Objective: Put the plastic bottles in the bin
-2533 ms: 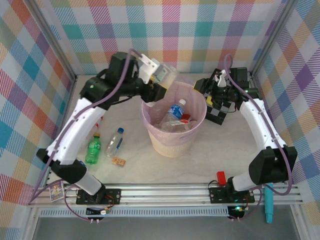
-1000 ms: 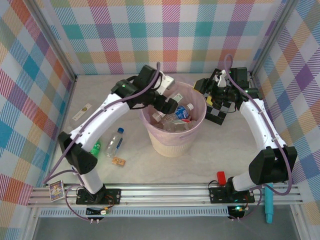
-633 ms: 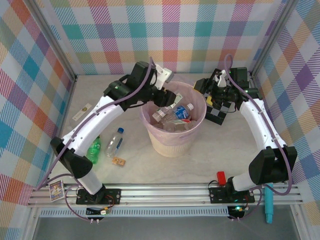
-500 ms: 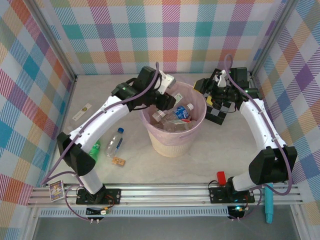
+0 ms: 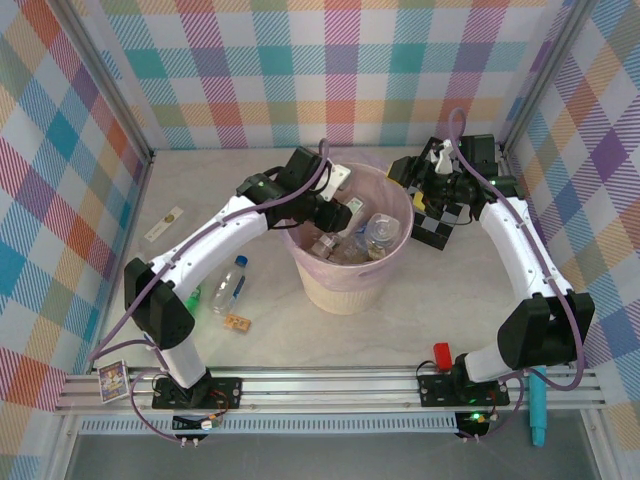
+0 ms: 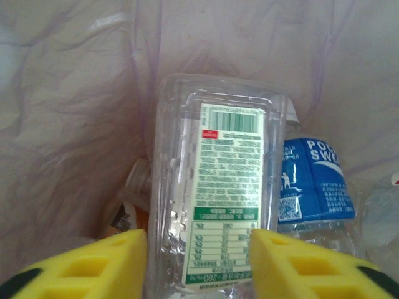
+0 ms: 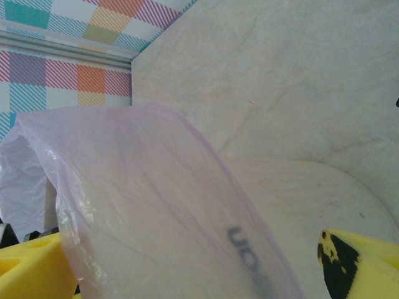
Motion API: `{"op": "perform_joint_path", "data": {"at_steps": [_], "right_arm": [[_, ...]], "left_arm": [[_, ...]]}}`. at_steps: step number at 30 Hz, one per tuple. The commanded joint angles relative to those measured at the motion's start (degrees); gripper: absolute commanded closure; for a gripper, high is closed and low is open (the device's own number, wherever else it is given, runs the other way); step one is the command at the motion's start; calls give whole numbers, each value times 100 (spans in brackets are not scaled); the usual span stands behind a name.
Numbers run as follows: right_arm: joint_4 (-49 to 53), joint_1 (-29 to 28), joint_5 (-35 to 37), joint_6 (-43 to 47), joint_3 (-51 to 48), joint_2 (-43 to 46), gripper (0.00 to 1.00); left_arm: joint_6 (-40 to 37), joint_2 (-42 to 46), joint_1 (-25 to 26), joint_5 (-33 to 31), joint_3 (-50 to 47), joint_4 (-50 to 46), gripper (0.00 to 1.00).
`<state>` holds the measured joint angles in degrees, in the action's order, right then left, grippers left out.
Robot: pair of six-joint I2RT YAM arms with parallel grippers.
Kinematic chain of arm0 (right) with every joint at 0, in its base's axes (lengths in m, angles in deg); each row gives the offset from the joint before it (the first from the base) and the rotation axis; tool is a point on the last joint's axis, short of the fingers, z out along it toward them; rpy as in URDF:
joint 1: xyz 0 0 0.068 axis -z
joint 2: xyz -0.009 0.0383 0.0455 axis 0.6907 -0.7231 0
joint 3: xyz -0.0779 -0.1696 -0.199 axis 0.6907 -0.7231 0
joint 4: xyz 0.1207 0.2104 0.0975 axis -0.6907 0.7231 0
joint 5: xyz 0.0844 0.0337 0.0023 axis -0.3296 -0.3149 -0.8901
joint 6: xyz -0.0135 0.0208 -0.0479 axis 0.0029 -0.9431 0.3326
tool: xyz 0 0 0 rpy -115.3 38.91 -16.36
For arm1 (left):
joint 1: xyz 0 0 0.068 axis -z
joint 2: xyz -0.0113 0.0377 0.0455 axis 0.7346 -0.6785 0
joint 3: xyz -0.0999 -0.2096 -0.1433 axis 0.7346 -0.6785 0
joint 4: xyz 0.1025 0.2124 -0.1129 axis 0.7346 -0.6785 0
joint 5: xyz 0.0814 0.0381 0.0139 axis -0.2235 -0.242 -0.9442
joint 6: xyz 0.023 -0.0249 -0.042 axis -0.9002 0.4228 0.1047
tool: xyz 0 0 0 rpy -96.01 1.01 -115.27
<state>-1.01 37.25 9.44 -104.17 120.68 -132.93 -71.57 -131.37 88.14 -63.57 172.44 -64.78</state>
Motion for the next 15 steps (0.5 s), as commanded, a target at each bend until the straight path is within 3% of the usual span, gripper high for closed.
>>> {"op": "perform_joint_path", "data": {"at_steps": [1,3,7,12,15], "right_arm": [[-181,-5,-117,6,4,39,4],[-186,4,-52,35,79,98,4],[-24,3,35,137,257,121,4],[-89,5,-37,103,201,43,4],[-185,4,-103,26,104,27,4]], "left_arm": [[44,368,64,-326,418,-133,41],[74,495,63,-395,539,-110,35],[295,894,48,-171,605,182,32],[644,1090,100,1116,674,584,38],[747,873,215,1332,780,624,41]]}}
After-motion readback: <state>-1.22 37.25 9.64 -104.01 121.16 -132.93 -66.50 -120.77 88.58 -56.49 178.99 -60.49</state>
